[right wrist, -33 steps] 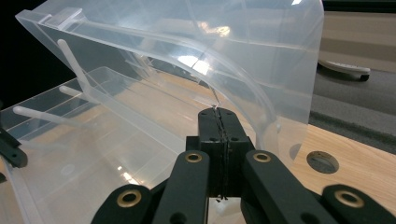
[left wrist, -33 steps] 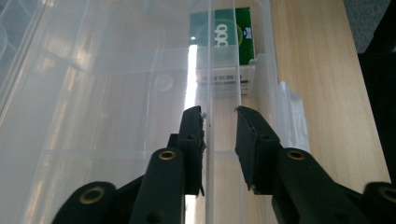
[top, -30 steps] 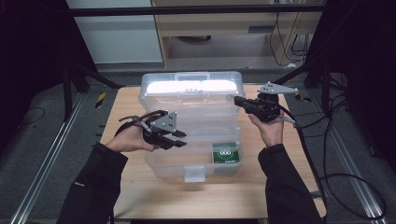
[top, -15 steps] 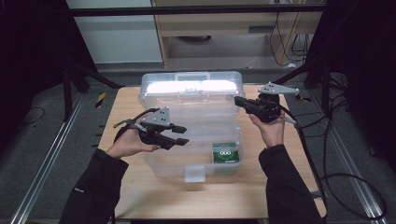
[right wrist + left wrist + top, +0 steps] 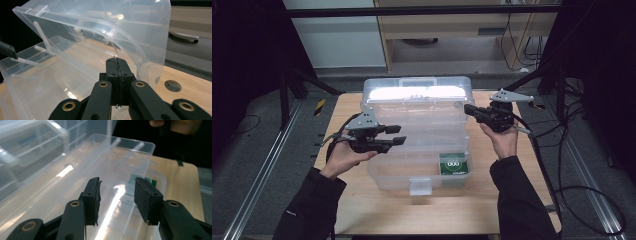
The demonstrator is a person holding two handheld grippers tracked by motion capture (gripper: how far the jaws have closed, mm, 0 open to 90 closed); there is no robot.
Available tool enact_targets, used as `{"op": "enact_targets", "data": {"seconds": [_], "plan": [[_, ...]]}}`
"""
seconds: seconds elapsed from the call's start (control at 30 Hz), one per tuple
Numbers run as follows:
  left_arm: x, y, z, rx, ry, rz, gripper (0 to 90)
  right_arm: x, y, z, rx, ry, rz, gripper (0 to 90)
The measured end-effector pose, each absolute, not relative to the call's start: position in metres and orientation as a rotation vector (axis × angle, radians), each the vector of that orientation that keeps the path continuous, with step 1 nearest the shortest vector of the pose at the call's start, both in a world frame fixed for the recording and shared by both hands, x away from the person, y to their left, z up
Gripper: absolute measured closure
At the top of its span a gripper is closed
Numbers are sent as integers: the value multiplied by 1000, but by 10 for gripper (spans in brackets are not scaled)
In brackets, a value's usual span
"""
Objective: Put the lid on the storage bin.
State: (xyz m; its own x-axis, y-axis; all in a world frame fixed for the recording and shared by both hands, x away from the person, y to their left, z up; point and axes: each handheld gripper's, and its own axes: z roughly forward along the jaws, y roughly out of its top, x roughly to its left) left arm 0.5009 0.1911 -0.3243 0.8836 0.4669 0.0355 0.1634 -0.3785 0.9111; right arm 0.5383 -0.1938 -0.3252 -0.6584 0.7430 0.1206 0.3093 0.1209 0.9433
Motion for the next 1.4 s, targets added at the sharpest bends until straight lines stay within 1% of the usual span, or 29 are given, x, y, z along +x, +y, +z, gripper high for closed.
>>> {"op": "enact_targets", "data": {"seconds": [0.1, 0.33, 0.4, 0.8, 1.0, 1.13, 1.4], "plan": [[500, 201, -322, 1909, 535, 386, 584, 538, -196, -326, 1021, 2023, 1555, 900], [500, 225, -319, 1799, 678, 480, 694, 536, -198, -325, 1023, 2016, 1555, 900], [500, 230, -319, 1780, 703, 498, 707, 536, -198, -325, 1020, 2019, 1550, 900], [504, 239, -321, 1725, 833, 619, 837, 535, -198, -325, 1018, 2026, 1544, 900], [506, 241, -320, 1695, 876, 680, 853, 531, -199, -325, 1007, 2045, 1539, 900], [508, 243, -321, 1671, 887, 686, 858, 525, -199, -328, 997, 2069, 1542, 900], [512, 246, -324, 1679, 900, 692, 849, 506, -196, -340, 952, 2171, 1521, 896]]}}
